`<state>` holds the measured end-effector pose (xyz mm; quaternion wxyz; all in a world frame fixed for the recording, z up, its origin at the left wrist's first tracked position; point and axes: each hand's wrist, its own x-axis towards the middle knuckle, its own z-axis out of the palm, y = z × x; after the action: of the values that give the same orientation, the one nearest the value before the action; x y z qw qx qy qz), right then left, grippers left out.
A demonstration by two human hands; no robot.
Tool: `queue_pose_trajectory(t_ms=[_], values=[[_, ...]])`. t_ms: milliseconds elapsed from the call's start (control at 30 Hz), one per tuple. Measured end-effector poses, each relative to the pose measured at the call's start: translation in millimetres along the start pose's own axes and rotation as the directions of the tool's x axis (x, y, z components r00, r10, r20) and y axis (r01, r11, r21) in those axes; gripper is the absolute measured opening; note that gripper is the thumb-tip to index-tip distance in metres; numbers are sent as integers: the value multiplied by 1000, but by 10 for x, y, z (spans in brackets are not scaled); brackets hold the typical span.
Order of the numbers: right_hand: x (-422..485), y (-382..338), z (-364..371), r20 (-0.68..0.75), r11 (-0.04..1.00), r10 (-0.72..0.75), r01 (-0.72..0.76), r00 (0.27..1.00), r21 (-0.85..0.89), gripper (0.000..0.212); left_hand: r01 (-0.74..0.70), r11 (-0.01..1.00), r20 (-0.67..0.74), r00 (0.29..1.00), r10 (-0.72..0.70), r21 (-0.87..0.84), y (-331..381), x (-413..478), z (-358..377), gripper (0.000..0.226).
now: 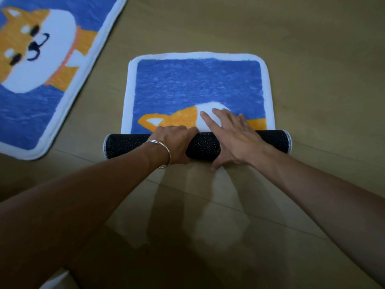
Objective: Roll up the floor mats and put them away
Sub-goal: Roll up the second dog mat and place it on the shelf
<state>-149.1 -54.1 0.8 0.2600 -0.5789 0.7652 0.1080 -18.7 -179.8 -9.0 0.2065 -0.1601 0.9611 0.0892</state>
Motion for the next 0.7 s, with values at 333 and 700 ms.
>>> queue_pose_trajectory(t_ms=[333, 700], values=[[70, 0, -79, 59, 986, 13, -23, 998, 163, 60, 6, 994, -30, 1000, -3, 111, 42, -46, 13, 84], [77, -104, -52, 16, 992, 63, -65, 998, 107, 62, -31, 995, -8, 999, 32, 94, 17, -11, -5, 119]])
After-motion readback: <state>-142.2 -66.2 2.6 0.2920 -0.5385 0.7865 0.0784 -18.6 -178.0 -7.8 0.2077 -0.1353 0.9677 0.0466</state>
